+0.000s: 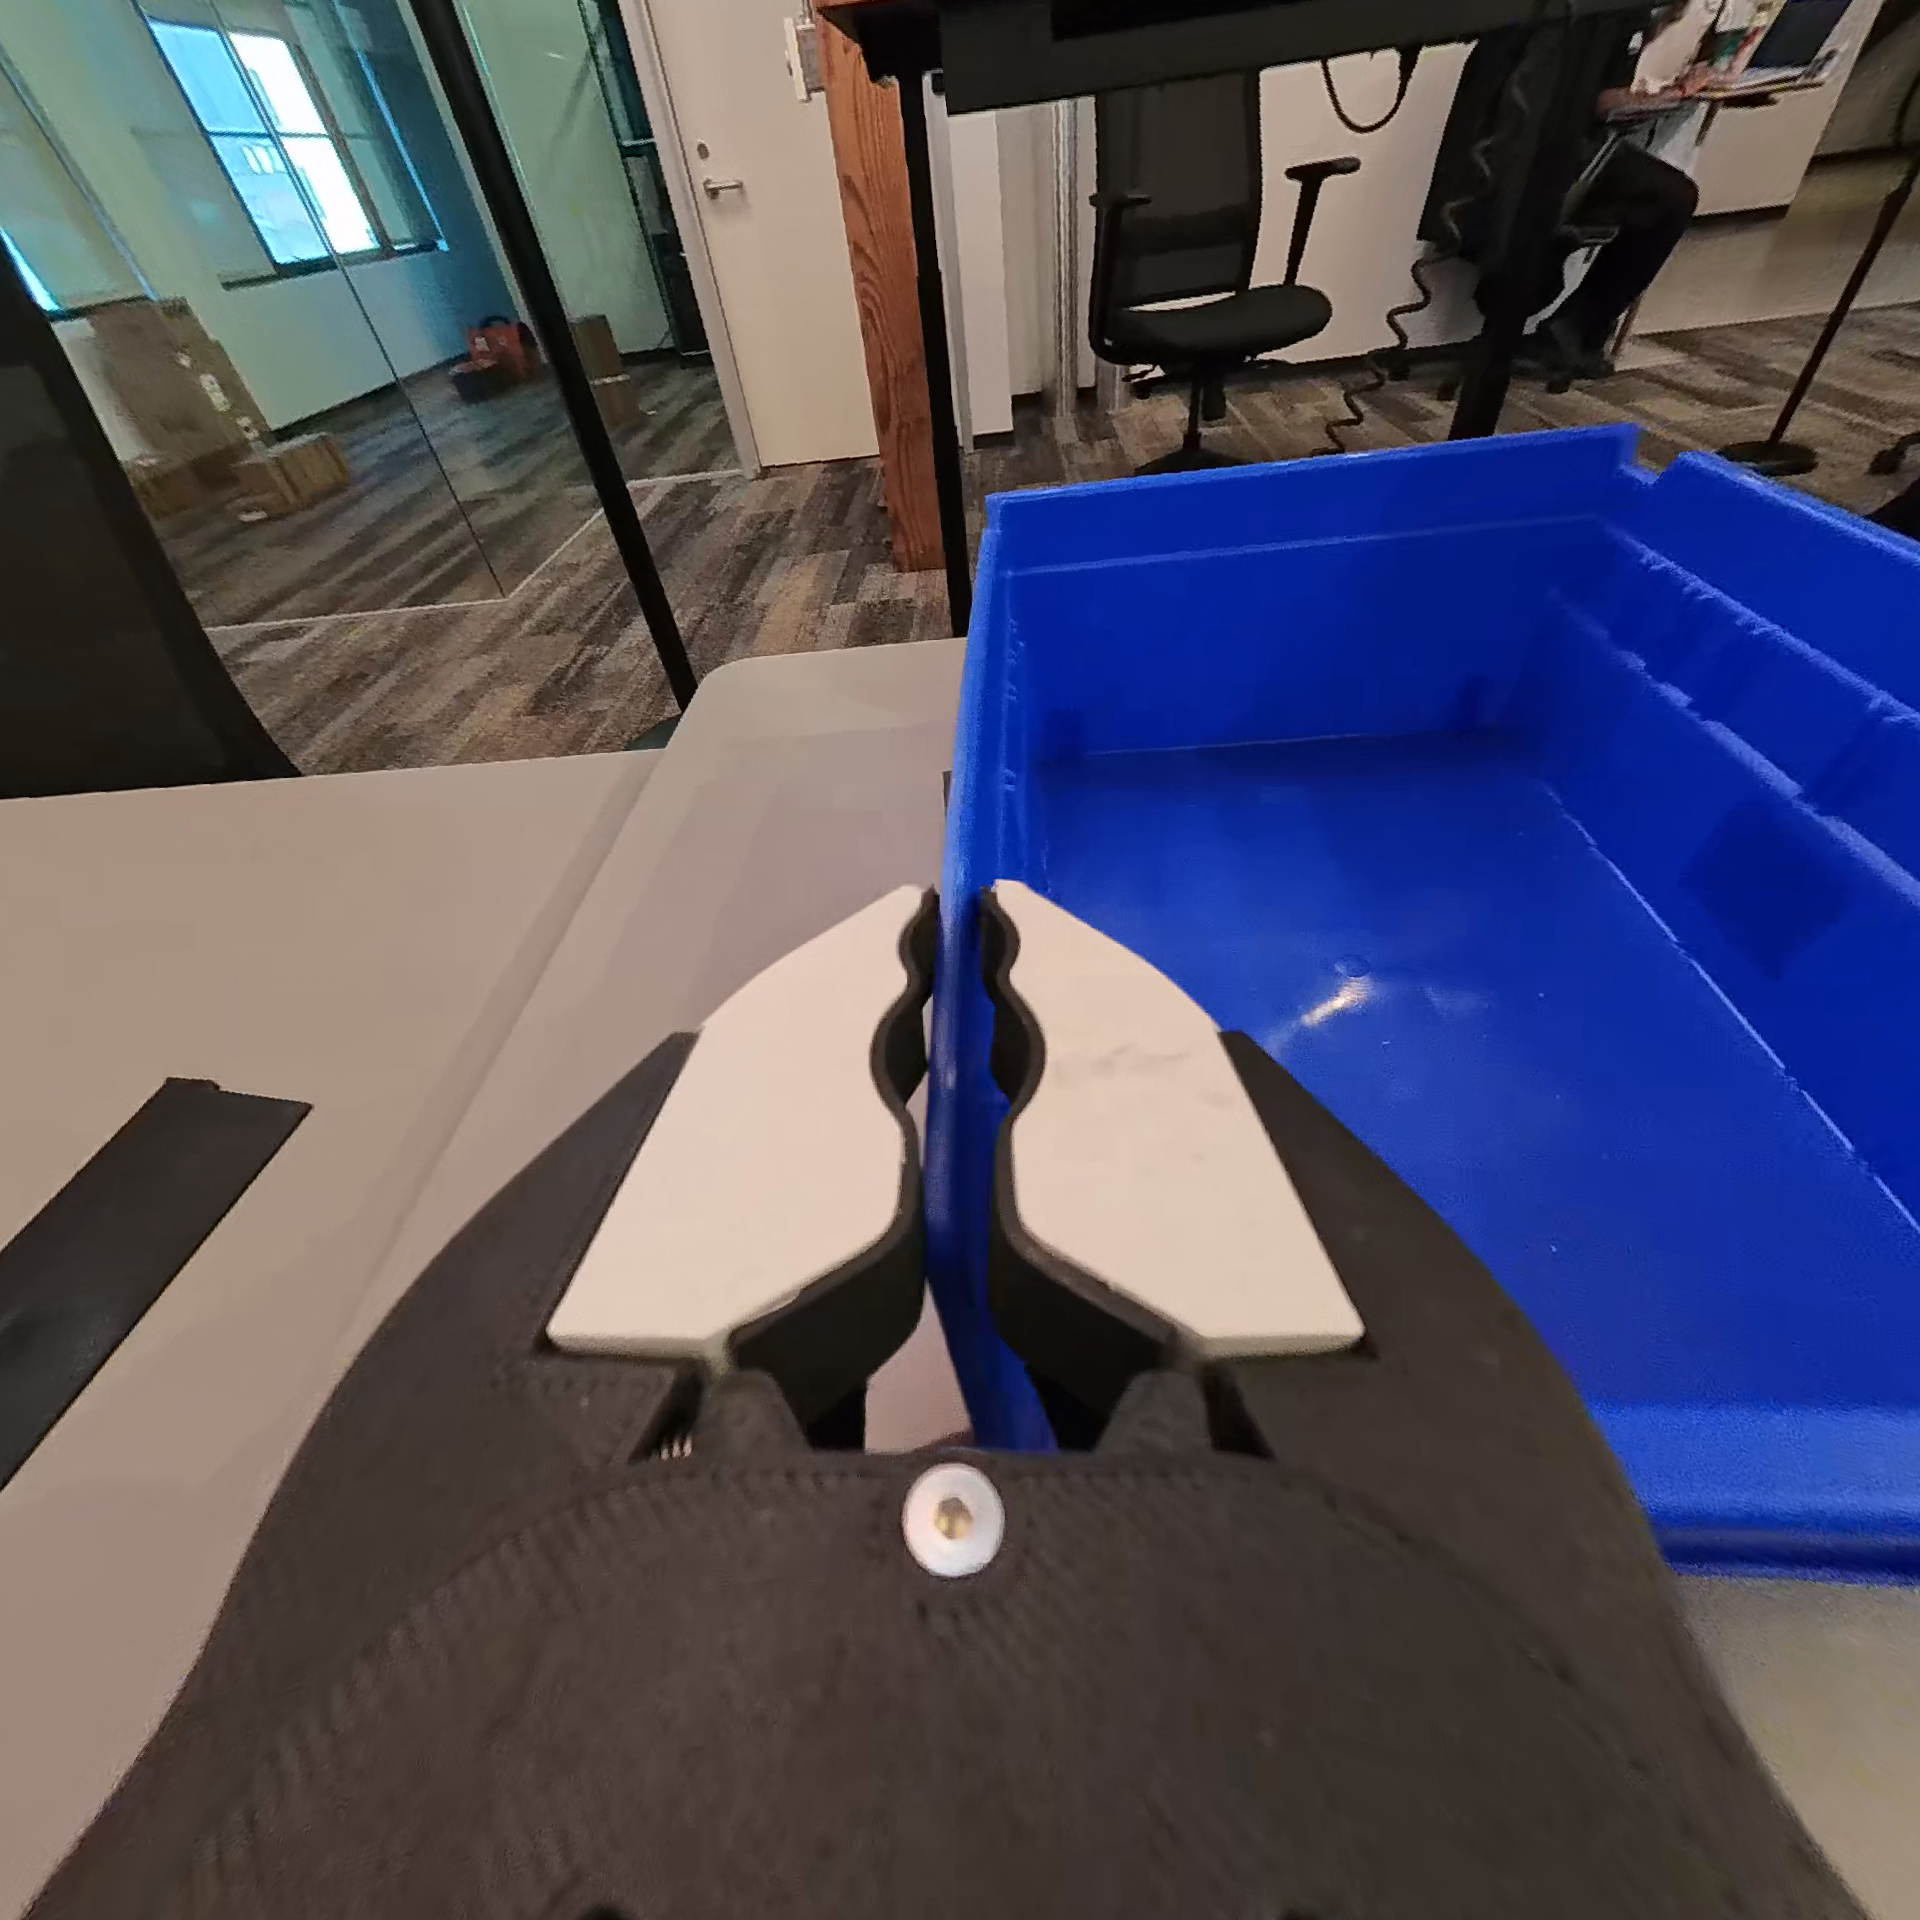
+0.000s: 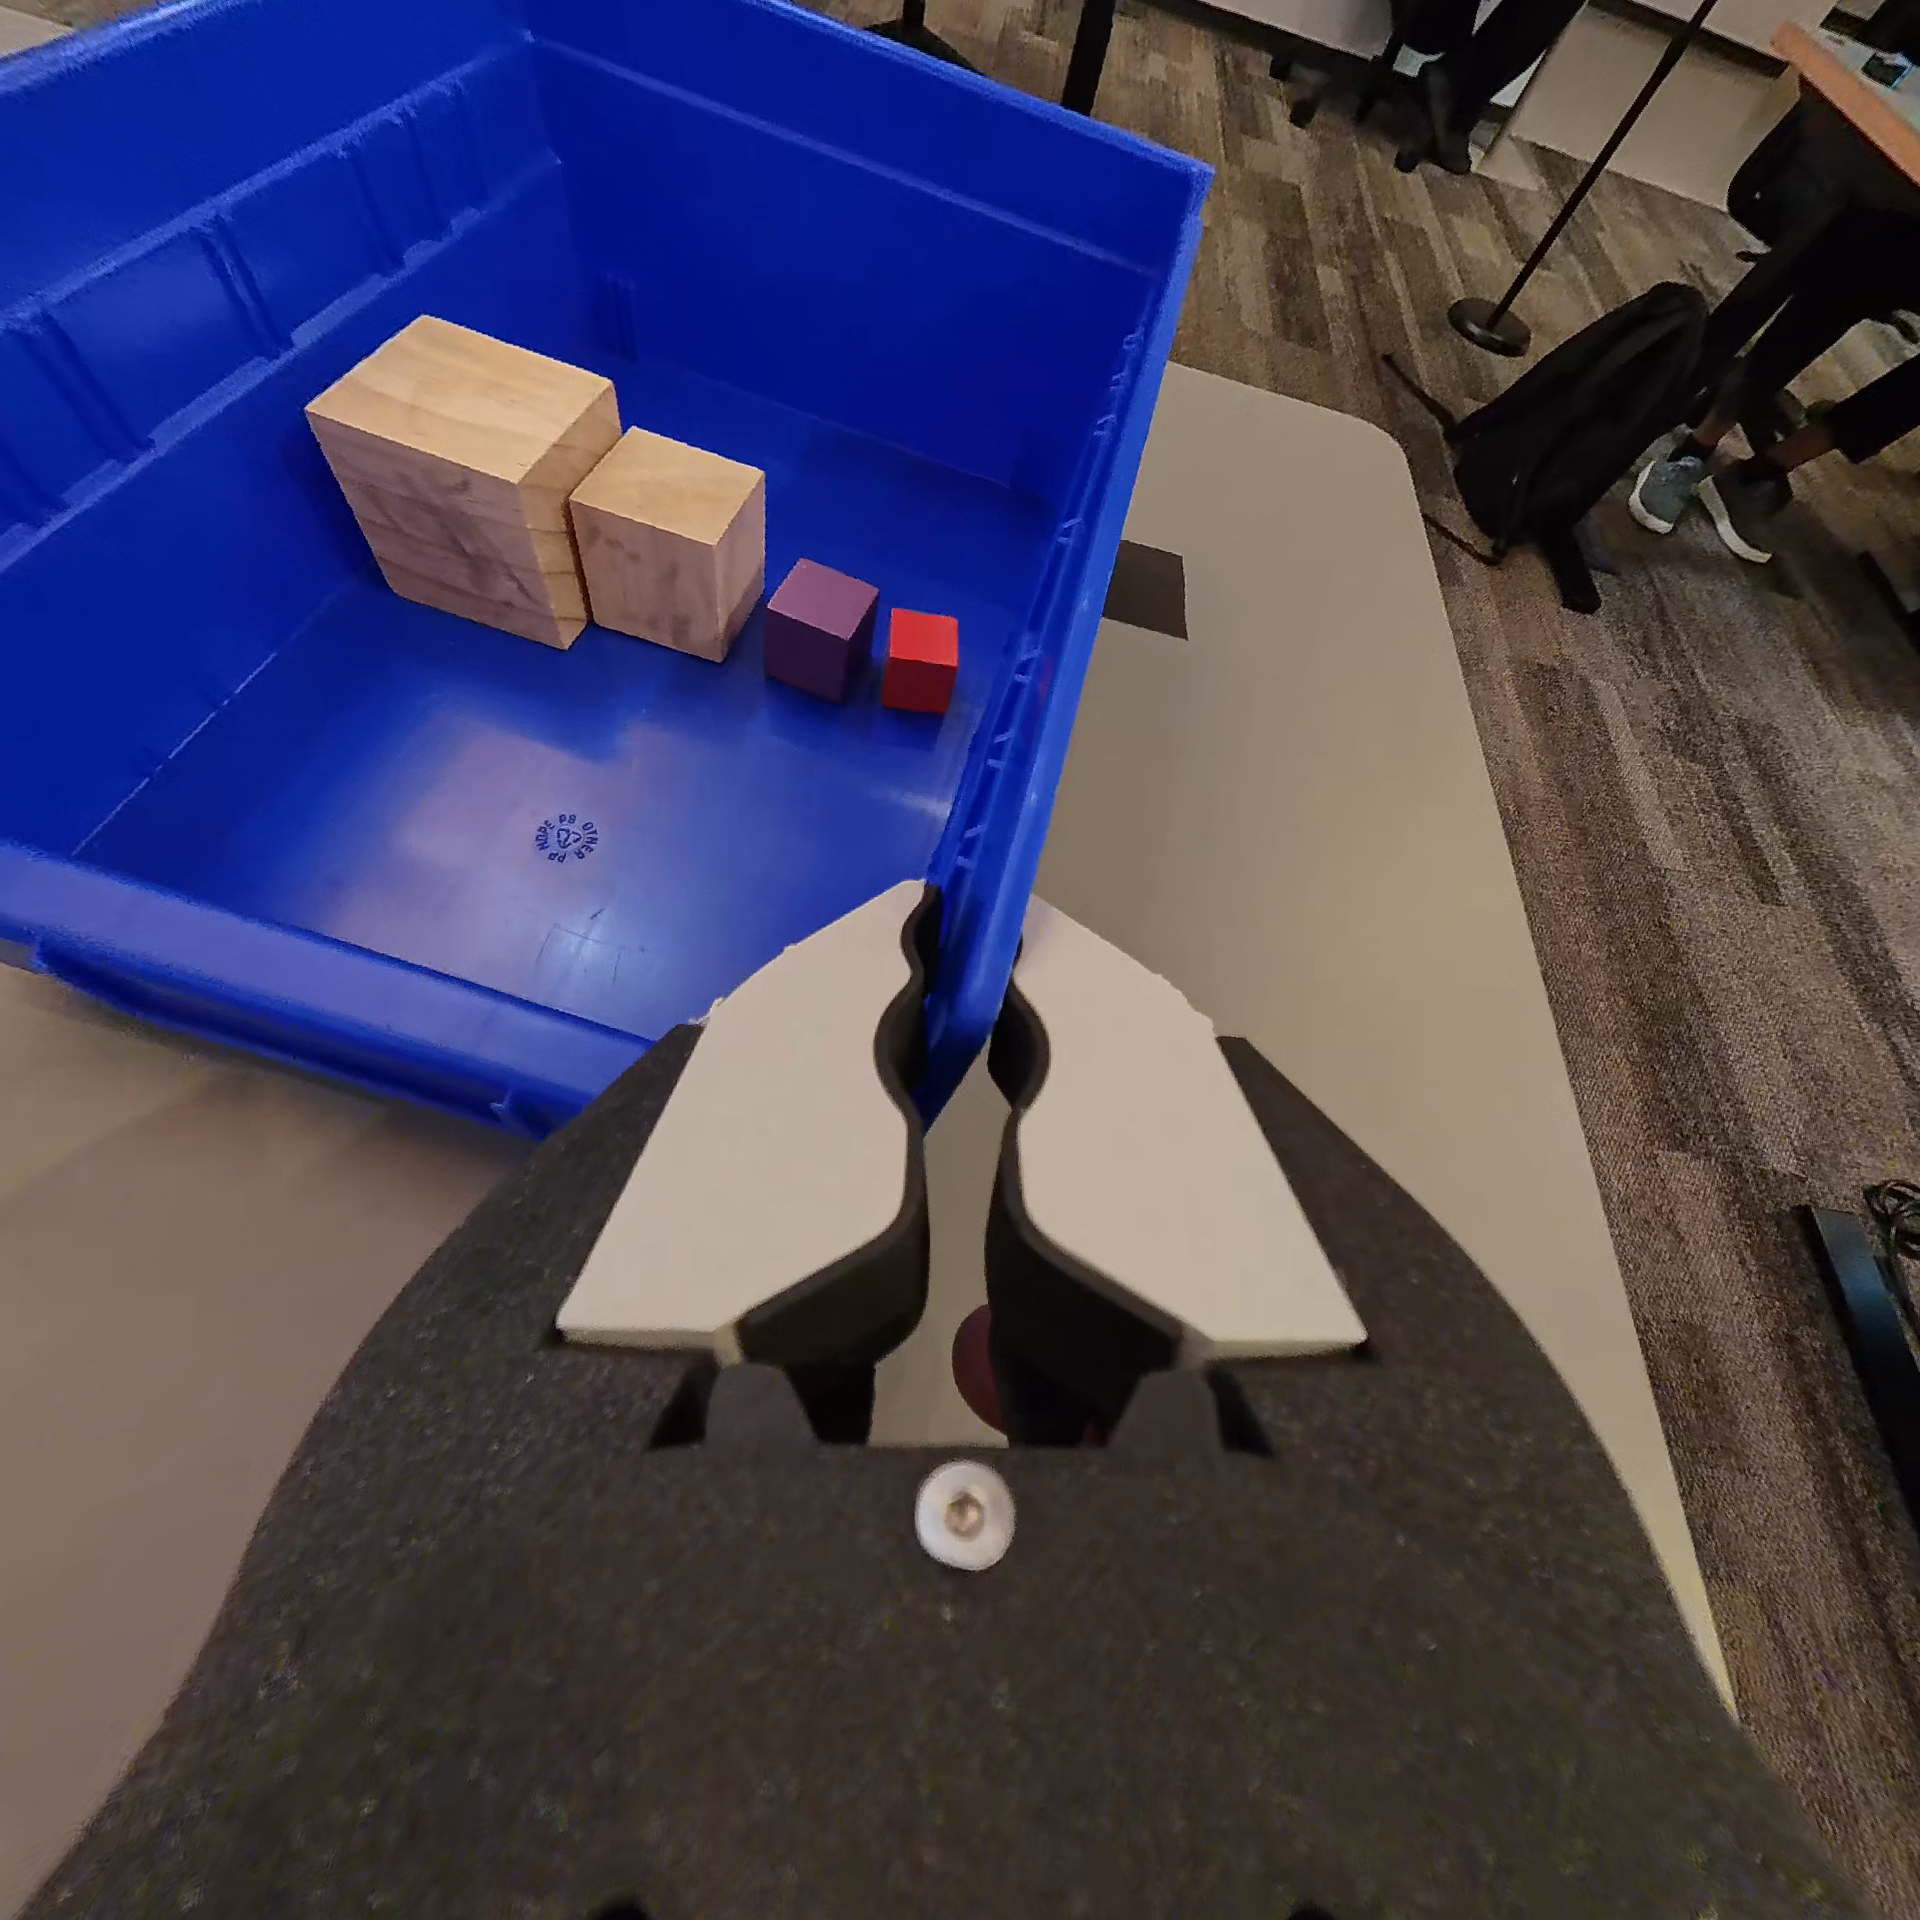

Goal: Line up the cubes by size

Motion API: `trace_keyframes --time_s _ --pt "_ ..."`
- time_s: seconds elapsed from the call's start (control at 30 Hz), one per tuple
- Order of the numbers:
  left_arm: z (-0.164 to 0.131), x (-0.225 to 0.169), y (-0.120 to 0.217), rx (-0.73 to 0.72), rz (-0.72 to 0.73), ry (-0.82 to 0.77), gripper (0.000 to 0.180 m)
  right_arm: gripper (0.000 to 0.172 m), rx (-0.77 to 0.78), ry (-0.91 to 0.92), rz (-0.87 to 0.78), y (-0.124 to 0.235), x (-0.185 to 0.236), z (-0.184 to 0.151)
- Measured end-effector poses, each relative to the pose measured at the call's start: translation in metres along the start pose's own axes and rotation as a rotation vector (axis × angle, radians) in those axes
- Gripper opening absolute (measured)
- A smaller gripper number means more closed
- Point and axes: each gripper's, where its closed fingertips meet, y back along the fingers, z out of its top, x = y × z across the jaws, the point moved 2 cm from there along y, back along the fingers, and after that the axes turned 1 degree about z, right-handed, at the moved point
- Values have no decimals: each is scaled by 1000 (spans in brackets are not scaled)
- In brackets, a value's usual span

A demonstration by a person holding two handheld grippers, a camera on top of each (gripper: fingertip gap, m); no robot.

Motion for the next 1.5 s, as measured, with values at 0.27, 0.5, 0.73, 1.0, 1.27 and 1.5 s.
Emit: trace_keyframes --time_s 0.27,0.5,0.73,1.0,1.27,1.5 --pt "0 -4 4 -18 -30 18 6 6 -1 -8 -1 18 13 -7" --pt "1 -5 11 -34 -25 4 5 7 1 -6 13 34 24 -14" --pt "8 -1 22 -64 3 -24 5 6 1 -5 43 52 40 -21" --pt "15 5 30 -88 50 -37 5 6 1 15 100 72 62 -28" --pt "24 8 37 -120 33 14 4 6 -8 34 155 92 87 -33" --pt "28 14 41 -126 56 -1 4 5 -12 33 238 106 115 -36"
